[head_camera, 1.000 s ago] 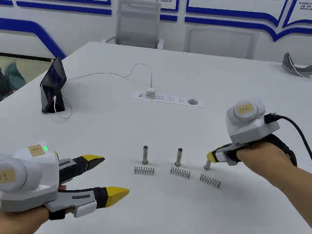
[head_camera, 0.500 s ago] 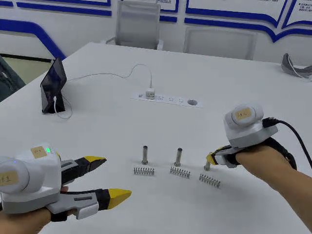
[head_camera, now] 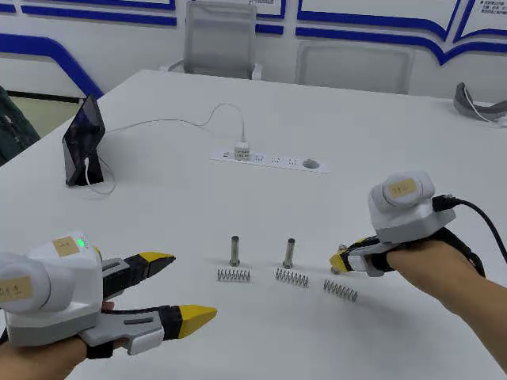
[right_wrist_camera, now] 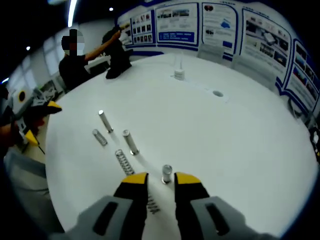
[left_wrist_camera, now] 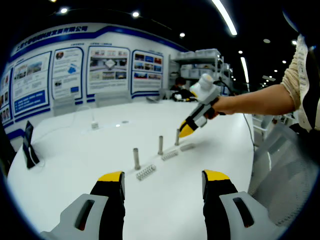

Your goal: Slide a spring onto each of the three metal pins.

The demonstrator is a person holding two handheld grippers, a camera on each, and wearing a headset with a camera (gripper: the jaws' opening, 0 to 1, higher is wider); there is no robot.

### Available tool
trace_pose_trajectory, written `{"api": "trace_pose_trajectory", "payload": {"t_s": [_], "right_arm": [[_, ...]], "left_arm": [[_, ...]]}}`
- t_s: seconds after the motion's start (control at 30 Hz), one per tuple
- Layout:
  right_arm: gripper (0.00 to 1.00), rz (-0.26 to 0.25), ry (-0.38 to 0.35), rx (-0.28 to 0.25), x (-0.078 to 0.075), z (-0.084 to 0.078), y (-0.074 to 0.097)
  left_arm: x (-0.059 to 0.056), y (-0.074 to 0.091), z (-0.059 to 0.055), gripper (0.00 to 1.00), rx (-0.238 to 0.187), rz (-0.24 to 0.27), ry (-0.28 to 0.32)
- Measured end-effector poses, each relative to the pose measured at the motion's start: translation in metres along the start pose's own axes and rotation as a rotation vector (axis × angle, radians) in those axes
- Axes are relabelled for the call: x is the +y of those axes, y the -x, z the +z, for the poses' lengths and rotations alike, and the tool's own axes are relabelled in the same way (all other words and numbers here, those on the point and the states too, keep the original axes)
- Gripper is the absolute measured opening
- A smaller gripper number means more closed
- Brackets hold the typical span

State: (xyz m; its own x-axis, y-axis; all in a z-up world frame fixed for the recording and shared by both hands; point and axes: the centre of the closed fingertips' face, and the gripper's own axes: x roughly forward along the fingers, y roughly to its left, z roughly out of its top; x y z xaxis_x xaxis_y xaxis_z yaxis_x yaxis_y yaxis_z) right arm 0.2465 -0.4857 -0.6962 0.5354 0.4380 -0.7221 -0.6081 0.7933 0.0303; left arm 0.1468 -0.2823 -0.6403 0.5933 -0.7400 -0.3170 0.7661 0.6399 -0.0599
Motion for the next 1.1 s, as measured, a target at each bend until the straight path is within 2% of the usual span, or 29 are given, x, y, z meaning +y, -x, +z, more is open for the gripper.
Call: {"api": "trace_pose_trajectory", "payload": {"t_s": [0.2, 0.5, 0.77, 1.1], "right_arm": [[0.24, 0.03, -0.018, -0.059, 0.001, 0.003, 0.013], [0.24, 0.063, 0.046, -0.122, 0.008, 0.003, 0.034], [0.24, 0.107, 0.092, -0.114, 0.008, -0.008, 0.035], [0.24, 0.148, 0.177, -0.069, 0.008, -0.021, 0.027]], "left_arm": [[0.0, -0.001, -0.002, 0.63, 0.005, -0.006, 0.0], [0.003, -0.003, -0.003, 0.63, 0.011, -0.011, 0.0], [0.004, -0.006, -0.003, 0.63, 0.016, -0.018, -0.006], [0.004, -0.006, -0.006, 0.63, 0.026, -0.012, -0.003]]}}
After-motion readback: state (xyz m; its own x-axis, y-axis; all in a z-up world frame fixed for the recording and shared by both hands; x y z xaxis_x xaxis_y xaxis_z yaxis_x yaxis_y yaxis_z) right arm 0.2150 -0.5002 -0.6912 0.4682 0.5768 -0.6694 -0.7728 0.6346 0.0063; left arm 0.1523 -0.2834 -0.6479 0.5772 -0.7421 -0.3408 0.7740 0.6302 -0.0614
